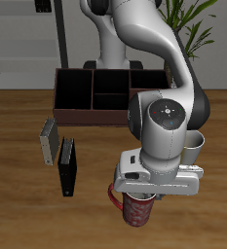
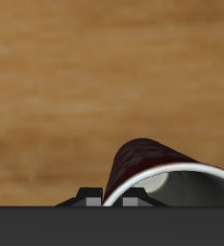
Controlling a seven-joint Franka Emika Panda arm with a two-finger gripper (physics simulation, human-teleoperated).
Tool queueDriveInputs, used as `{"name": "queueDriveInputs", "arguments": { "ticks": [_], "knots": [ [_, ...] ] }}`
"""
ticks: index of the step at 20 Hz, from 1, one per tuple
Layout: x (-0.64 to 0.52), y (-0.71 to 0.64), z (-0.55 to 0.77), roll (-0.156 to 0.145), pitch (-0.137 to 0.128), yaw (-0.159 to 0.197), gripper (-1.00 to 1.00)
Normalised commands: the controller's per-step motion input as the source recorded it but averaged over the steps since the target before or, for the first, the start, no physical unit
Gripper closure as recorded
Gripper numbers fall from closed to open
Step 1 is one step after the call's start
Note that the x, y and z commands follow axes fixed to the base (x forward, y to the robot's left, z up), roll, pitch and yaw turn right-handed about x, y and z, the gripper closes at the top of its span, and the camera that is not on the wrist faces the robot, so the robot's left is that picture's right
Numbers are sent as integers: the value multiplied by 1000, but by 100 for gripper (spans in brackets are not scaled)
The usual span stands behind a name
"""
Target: Place the red mug into the back desk caddy's right compartment
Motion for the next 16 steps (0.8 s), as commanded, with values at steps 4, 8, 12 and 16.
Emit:
{"name": "queueDriveInputs", "arguments": {
  "ticks": [4, 8, 12, 16],
  "knots": [
    [-9, -27, 70, -12, -15, -5, 100],
    [-130, 35, 163, 3, -30, 7, 100],
    [-218, -42, 406, -9, -52, -10, 100],
    [-353, 36, 481, -2, -69, -6, 100]
  ]
}}
